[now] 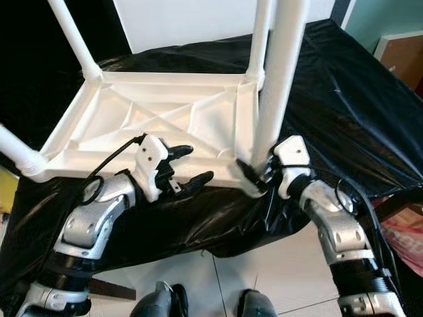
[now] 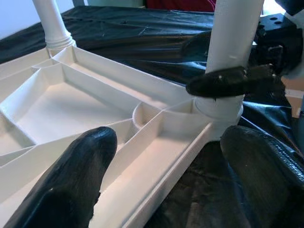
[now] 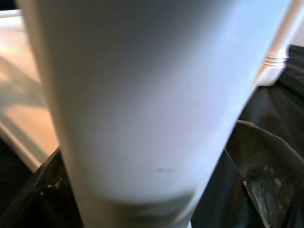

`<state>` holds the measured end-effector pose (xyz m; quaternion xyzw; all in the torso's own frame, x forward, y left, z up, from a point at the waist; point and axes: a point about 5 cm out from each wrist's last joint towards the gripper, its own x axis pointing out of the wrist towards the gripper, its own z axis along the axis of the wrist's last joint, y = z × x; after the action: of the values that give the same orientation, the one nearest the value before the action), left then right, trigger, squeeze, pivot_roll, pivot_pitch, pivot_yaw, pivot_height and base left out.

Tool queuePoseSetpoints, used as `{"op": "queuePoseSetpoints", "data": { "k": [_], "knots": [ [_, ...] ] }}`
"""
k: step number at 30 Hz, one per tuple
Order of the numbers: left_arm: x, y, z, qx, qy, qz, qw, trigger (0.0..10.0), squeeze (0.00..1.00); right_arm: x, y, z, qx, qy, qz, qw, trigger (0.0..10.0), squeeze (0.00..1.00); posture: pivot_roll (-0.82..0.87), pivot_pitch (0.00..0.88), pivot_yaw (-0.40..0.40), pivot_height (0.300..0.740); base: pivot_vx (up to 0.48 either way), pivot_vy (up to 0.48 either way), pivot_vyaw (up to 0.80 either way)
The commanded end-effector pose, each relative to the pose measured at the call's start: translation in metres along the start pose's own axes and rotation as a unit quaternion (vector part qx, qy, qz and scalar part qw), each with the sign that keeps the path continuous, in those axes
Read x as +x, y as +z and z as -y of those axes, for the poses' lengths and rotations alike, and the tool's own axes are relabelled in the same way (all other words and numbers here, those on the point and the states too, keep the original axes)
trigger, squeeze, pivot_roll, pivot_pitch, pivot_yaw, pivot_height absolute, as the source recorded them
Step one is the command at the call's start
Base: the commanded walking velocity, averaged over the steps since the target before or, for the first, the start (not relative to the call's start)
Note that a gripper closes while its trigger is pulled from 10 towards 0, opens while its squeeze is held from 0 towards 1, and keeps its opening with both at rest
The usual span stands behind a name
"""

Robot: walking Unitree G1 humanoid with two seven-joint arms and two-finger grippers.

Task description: Building children table

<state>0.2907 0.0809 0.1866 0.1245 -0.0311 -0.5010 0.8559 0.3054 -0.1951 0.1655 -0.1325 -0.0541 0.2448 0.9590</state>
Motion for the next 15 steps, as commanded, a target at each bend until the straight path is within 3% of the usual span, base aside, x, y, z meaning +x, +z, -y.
{"op": "queuePoseSetpoints", "data": {
  "k": [1, 12, 15],
  "knots": [
    [0.001, -0.002, -0.003, 0.005, 0.023, -0.004, 1.0, 10.0, 0.0, -0.006, -0.01, 0.015, -0.003, -0.044, -0.025, 0.999, 10.0, 0.0, -0.11, 0.101, 0.047, 0.74, 0.0, 0.0, 0.0],
    [0.008, 0.0, -0.007, 0.004, 0.031, -0.001, 1.0, 10.0, 0.0, -0.007, -0.017, 0.04, -0.017, -0.12, -0.029, 0.992, 10.0, 0.0, -0.1, 0.116, 0.048, 0.74, 0.0, 0.0, 0.0],
    [0.011, -0.001, -0.008, -0.011, 0.046, -0.006, 0.999, 10.0, 0.0, -0.003, -0.016, 0.026, -0.005, -0.084, -0.009, 0.996, 10.0, 0.0, -0.09, 0.123, 0.053, 0.74, 0.0, 0.0, 0.0]
  ]
}}
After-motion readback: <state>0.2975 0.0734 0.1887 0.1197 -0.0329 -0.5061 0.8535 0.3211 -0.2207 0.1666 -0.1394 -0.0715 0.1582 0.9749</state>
